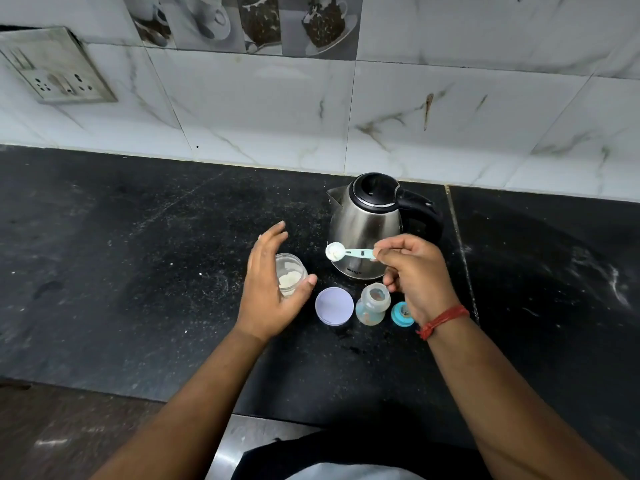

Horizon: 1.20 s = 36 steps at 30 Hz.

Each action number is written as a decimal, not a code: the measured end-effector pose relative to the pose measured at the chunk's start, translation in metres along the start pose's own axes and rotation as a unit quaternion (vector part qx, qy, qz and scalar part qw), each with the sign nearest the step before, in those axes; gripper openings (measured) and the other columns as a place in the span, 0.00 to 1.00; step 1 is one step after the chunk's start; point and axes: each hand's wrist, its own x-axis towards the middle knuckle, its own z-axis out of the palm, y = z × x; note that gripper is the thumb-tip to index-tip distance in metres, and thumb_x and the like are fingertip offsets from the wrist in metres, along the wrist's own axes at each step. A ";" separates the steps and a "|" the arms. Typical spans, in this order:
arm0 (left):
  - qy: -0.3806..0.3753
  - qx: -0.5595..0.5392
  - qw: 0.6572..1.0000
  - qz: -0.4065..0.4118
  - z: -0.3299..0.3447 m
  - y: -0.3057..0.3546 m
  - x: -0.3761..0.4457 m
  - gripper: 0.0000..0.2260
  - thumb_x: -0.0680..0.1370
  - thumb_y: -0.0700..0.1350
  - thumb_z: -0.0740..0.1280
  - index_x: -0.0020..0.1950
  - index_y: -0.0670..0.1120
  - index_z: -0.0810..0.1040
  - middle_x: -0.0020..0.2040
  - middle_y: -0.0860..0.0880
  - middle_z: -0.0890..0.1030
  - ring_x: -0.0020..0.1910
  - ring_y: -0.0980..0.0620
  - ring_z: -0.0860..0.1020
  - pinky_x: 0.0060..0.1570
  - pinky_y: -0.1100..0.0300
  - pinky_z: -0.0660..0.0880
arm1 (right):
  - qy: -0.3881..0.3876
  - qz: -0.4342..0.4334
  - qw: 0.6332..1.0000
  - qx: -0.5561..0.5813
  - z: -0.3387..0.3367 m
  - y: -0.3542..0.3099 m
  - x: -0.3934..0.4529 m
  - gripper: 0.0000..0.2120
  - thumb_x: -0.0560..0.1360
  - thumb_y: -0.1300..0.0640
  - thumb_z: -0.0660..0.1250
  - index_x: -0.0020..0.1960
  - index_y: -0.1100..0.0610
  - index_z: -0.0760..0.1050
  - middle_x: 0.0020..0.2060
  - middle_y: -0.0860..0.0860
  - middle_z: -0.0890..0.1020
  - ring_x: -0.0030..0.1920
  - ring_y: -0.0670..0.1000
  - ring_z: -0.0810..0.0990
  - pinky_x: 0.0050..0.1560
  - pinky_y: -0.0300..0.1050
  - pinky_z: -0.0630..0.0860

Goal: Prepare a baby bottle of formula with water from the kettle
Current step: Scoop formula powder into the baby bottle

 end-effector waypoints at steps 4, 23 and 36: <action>-0.037 -0.020 0.999 0.025 0.021 0.017 0.004 0.33 0.76 0.54 0.72 0.75 0.41 0.67 0.77 0.47 0.67 0.77 0.50 0.66 0.76 0.54 0.64 | 0.036 -0.009 0.999 0.010 -0.026 -0.002 -0.001 0.04 0.76 0.68 0.69 0.46 0.61 0.81 0.37 0.58 0.82 0.23 0.47 0.72 0.22 0.38 0.67; -0.314 -0.017 0.943 -0.105 0.111 0.004 -0.016 0.27 0.74 0.49 0.77 0.70 0.52 0.71 0.62 0.56 0.78 0.63 0.57 0.77 0.66 0.57 0.72 | 0.094 0.034 0.995 0.029 -0.093 0.017 -0.011 0.04 0.77 0.67 0.69 0.48 0.61 0.81 0.42 0.59 0.84 0.25 0.46 0.73 0.25 0.38 0.71; -0.198 -0.071 0.972 -0.101 0.101 0.024 -0.003 0.24 0.76 0.49 0.77 0.70 0.54 0.74 0.60 0.57 0.76 0.63 0.64 0.73 0.65 0.69 0.67 | 0.060 -0.025 0.998 0.001 -0.079 -0.001 -0.013 0.02 0.77 0.67 0.69 0.48 0.63 0.80 0.35 0.55 0.81 0.25 0.47 0.74 0.24 0.40 0.71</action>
